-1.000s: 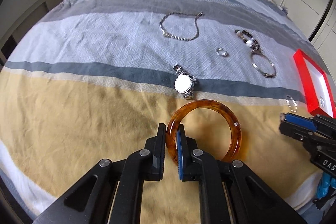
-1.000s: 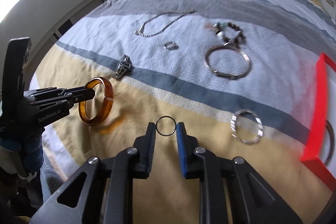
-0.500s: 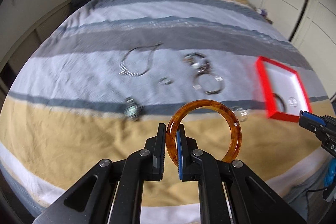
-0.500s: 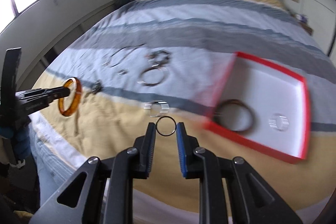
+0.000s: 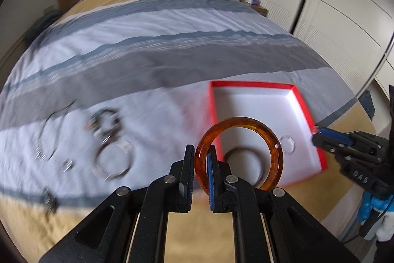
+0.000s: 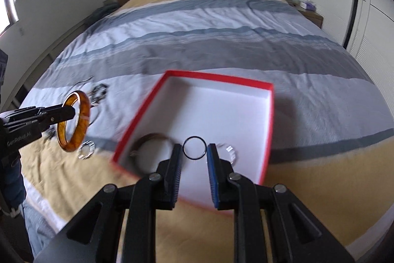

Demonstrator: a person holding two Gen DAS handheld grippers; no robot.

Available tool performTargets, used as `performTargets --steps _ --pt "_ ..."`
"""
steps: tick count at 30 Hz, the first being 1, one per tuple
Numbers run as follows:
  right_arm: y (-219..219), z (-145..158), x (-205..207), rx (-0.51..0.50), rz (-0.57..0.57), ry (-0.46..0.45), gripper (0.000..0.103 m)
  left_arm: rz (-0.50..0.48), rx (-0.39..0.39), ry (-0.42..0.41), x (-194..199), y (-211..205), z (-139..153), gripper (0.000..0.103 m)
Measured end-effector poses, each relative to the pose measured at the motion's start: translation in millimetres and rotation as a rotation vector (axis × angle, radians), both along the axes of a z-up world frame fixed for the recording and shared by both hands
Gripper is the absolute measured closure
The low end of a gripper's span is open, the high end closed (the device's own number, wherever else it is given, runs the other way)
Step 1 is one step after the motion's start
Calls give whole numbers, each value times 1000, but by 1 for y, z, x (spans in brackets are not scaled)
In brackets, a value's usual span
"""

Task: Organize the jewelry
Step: 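Carry both items into the red box and open both tools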

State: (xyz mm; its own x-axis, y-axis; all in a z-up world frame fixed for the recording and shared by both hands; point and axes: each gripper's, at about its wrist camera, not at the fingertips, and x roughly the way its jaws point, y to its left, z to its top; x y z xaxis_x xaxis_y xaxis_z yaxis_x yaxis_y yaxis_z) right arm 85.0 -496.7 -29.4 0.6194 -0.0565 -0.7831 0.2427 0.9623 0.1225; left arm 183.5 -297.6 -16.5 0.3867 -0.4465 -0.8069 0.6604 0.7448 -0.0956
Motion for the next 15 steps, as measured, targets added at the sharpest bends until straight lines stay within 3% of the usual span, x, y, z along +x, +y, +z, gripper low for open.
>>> performTargets --steps 9,15 --pt "-46 -50 63 -37 1 108 84 -85 125 -3 32 -93 -61 94" --pt "-53 -72 77 -85 41 162 84 -121 189 9 40 -114 -93 93"
